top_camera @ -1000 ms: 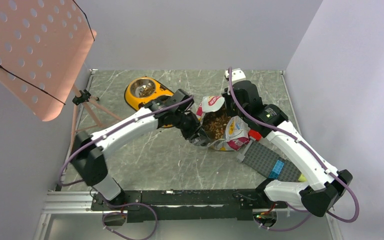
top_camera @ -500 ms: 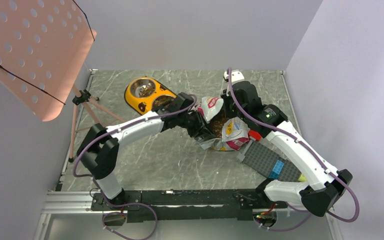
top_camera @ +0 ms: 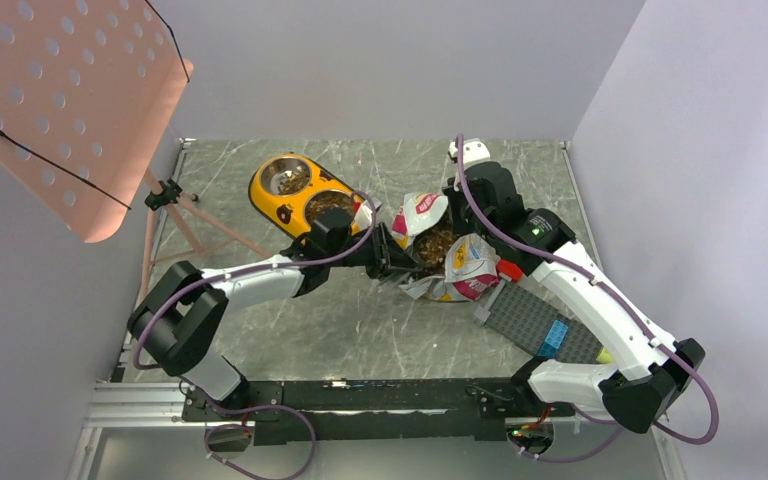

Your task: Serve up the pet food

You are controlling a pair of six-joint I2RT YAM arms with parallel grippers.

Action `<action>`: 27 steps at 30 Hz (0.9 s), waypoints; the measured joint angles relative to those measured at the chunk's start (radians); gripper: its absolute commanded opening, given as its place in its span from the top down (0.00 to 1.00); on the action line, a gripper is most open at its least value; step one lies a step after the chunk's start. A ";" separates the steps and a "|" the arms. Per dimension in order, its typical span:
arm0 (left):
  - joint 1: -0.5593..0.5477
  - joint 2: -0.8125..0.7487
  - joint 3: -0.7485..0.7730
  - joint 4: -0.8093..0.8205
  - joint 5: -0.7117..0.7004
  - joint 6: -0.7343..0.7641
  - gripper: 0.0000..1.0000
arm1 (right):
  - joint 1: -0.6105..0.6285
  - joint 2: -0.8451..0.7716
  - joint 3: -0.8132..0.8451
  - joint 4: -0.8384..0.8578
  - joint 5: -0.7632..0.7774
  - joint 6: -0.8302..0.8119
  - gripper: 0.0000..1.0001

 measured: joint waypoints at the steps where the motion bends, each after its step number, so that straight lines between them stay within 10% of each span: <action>1: 0.001 -0.008 -0.022 0.029 0.002 -0.003 1.00 | 0.000 0.000 0.000 0.000 0.001 0.000 1.00; 27: 0.035 -0.208 -0.259 0.293 0.046 -0.025 1.00 | -0.001 0.000 0.000 0.003 0.044 -0.016 1.00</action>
